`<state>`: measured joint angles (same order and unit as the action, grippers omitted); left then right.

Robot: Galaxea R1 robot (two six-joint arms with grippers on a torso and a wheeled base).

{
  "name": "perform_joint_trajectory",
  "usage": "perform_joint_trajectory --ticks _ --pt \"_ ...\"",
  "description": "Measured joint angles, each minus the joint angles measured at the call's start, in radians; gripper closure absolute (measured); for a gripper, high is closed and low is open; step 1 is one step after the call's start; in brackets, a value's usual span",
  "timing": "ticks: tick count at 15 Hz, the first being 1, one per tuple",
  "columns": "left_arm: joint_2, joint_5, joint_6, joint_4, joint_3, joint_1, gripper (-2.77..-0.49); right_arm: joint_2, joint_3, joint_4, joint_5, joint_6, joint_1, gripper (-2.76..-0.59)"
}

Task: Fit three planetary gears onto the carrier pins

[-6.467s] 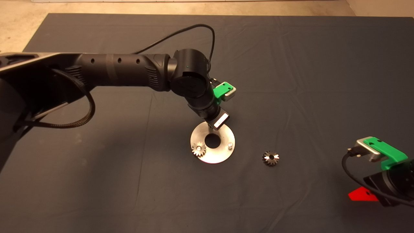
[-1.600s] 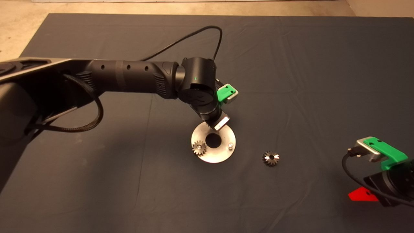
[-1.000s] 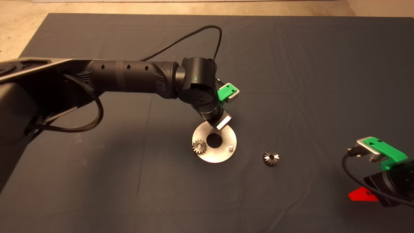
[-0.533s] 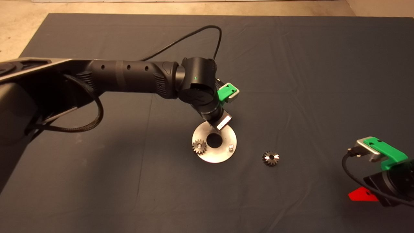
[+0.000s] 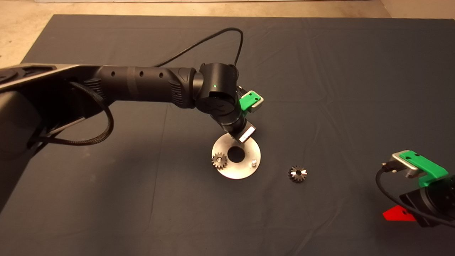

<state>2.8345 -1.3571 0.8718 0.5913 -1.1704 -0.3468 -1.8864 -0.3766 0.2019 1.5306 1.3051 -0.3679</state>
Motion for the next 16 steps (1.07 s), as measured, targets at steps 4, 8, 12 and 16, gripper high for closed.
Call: perform_joint_trajectory --ticks 4,8,12,16 --pt "0.000 0.013 0.003 -0.001 -0.005 0.000 -0.57 0.000 0.000 0.000 0.000 0.000 0.000 -1.75" --pt "0.000 0.019 0.003 -0.001 -0.010 0.000 -0.57 0.000 0.000 0.000 0.000 0.000 0.000 -1.75" --pt "0.000 0.025 0.003 -0.001 -0.018 -0.002 -0.57 0.000 0.000 0.000 0.000 0.000 0.000 -1.75" --pt "0.000 0.053 0.003 0.000 -0.028 -0.002 -0.57 0.000 0.000 0.000 0.000 0.000 0.000 -1.75"
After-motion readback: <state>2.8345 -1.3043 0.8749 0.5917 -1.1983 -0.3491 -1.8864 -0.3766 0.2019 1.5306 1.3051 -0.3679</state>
